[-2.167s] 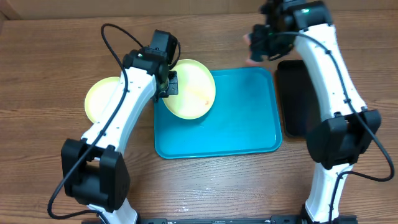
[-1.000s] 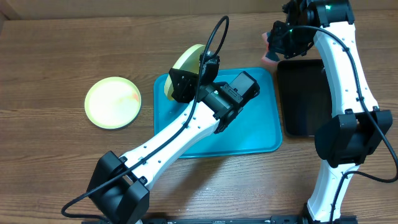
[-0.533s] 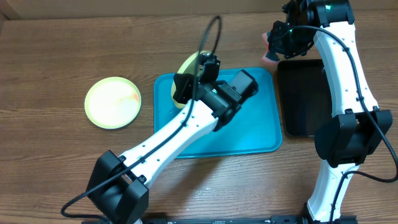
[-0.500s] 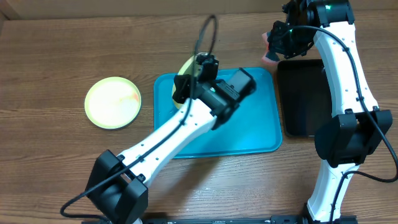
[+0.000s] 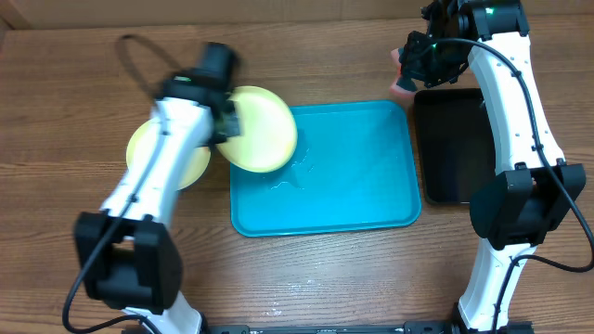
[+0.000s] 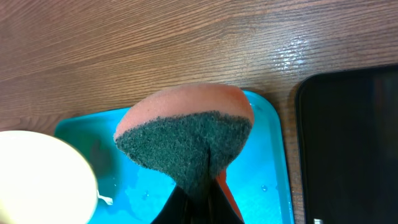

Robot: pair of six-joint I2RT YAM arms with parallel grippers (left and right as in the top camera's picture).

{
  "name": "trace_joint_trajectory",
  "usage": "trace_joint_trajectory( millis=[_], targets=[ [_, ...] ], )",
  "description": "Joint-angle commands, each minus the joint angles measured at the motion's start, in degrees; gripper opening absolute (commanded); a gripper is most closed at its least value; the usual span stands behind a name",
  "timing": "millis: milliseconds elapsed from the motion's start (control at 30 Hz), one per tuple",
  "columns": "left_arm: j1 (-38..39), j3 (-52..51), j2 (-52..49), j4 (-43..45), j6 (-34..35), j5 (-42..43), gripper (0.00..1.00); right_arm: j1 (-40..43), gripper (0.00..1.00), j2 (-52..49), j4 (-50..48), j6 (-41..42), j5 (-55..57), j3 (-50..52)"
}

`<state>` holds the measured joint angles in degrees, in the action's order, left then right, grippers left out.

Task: Clean dirty plates on tray and stack at the side
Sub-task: 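Carry the second yellow plate left and stack it on the pile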

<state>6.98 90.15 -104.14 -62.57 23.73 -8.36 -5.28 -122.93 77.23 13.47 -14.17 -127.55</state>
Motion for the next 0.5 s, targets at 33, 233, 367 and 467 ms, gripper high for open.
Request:
trace_joint_trajectory(
  millis=[33, 233, 367, 467],
  targets=[
    [-11.6, 0.3, 1.8, 0.0, -3.2, 10.5, 0.04, 0.4, 0.04, 1.6, -0.2, 0.1, -0.5, -1.2],
    [-25.0, -0.5, 0.2, 1.1, -3.7, 9.1, 0.04, 0.4, 0.04, 1.6, -0.1, 0.1, -0.5, -1.2],
    [-29.0, -3.4, -1.4, 3.4, -3.6, 7.9, 0.05, 0.4, 0.04, 1.6, 0.0, 0.1, -0.5, -1.2],
    [-29.6, -6.4, -1.7, 6.1, -3.6, 7.7, 0.04, 0.4, 0.04, 1.6, 0.1, 0.1, -0.5, -1.2]
  ],
)
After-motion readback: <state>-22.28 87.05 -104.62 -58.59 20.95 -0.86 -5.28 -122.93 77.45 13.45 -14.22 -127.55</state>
